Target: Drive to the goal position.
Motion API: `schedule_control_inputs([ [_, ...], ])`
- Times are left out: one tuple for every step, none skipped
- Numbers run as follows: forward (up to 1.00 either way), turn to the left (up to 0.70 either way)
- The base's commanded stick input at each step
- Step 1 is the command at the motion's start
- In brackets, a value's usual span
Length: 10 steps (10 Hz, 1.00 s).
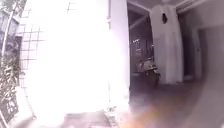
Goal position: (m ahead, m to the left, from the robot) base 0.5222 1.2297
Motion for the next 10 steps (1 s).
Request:
schedule_control_inputs([
  [0.0,-0.45],
  [0.0,-0.45],
  [0.0,-0.45],
  [0.0,-0.45],
  [0.0,-0.45],
  [0.0,-0.45],
  [0.0,-0.41],
  [0.12,-0.2],
  [0.37,-0.05],
  [0.45,0.0],
])
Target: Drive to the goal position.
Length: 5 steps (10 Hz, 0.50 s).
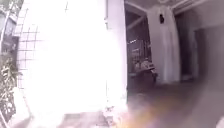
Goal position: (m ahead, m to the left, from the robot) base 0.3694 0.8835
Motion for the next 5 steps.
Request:
schedule_control_inputs([
  [0.45,0.0],
  [0.45,0.0],
  [0.45,0.0],
  [0.45,0.0],
  [0.45,0.0],
])
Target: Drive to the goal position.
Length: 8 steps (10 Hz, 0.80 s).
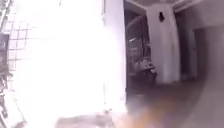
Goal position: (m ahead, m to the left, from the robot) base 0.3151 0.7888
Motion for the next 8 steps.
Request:
schedule_control_inputs([
  [0.45,0.0],
  [0.45,0.0],
  [0.45,-0.01],
  [0.45,-0.12],
  [0.45,-0.23],
  [0.37,-0.3],
  [0.0,-0.45],
  [0.0,-0.45],
])
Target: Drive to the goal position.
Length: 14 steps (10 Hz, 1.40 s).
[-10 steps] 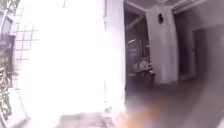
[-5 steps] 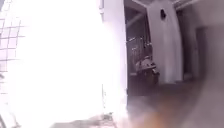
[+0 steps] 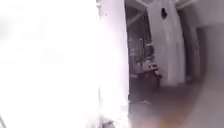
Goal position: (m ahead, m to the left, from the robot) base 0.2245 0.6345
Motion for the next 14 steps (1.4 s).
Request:
schedule_control_inputs([
  [0.0,-0.45],
  [0.0,-0.45],
  [0.0,-0.45],
  [0.0,-0.45],
  [0.0,-0.45],
  [0.0,-0.45],
  [0.0,-0.45],
  [0.0,-0.45],
  [0.0,-0.45],
  [0.0,-0.45],
  [0.0,-0.45],
  [0.0,-0.45],
  [0.0,-0.45],
  [0.0,-0.45],
])
